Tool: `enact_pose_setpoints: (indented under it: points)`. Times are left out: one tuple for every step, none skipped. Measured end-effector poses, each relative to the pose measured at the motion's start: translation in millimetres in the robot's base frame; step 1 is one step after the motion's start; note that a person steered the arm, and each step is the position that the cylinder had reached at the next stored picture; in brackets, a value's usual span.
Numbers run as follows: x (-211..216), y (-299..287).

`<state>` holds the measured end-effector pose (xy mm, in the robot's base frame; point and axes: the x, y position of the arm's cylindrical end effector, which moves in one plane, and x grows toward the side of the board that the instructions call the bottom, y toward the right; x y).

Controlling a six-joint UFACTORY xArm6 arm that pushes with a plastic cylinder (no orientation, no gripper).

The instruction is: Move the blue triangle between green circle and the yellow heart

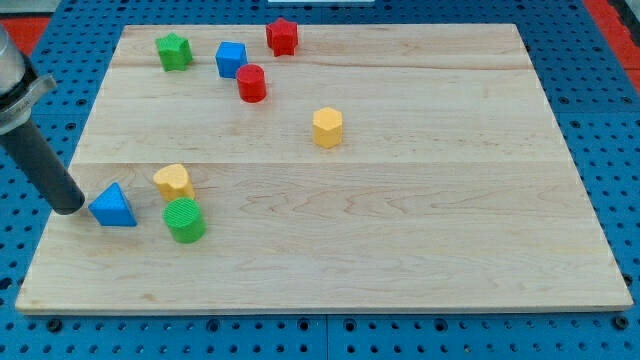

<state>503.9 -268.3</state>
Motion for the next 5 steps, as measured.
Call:
enact_pose_setpoints:
  points:
    - [0.0, 35.9]
    - [4.3, 37.0]
    - [19.3, 40.0]
    - [19.3, 44.3]
    - [19.3, 44.7]
